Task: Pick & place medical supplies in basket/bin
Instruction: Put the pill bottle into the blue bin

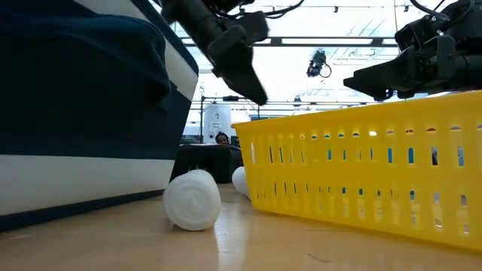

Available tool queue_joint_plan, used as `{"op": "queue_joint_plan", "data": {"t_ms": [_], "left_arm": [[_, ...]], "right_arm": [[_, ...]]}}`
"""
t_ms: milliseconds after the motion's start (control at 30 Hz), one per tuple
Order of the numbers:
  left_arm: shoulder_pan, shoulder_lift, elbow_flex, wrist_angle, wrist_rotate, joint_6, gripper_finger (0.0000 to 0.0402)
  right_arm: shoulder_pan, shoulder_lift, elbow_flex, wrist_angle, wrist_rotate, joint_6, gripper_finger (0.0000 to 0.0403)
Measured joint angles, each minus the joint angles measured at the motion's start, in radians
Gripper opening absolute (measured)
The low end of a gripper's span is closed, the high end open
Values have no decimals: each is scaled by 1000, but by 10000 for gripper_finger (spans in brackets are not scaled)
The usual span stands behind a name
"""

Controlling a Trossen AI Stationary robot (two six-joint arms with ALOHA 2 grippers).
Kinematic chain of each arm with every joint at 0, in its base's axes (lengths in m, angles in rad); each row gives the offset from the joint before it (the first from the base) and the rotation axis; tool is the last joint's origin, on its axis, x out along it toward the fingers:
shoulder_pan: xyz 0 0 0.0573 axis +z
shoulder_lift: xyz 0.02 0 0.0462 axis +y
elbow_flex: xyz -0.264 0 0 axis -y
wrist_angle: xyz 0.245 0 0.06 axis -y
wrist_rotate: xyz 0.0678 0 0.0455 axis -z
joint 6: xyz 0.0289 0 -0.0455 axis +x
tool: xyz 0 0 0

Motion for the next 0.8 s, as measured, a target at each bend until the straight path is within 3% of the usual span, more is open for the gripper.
{"op": "queue_joint_plan", "data": {"t_ms": [267,567,800], "left_arm": [[187,-137,0,-235,-120,-30,261],[543,-140,-2,-422,-41,-498,261],[707,-140,-2,-461,8,-766,261]], "right_arm": [[0,0,0,-4,0,-9,233],[0,0,0,-8,0,9,233],[0,0,0,-11,0,30,233]]}}
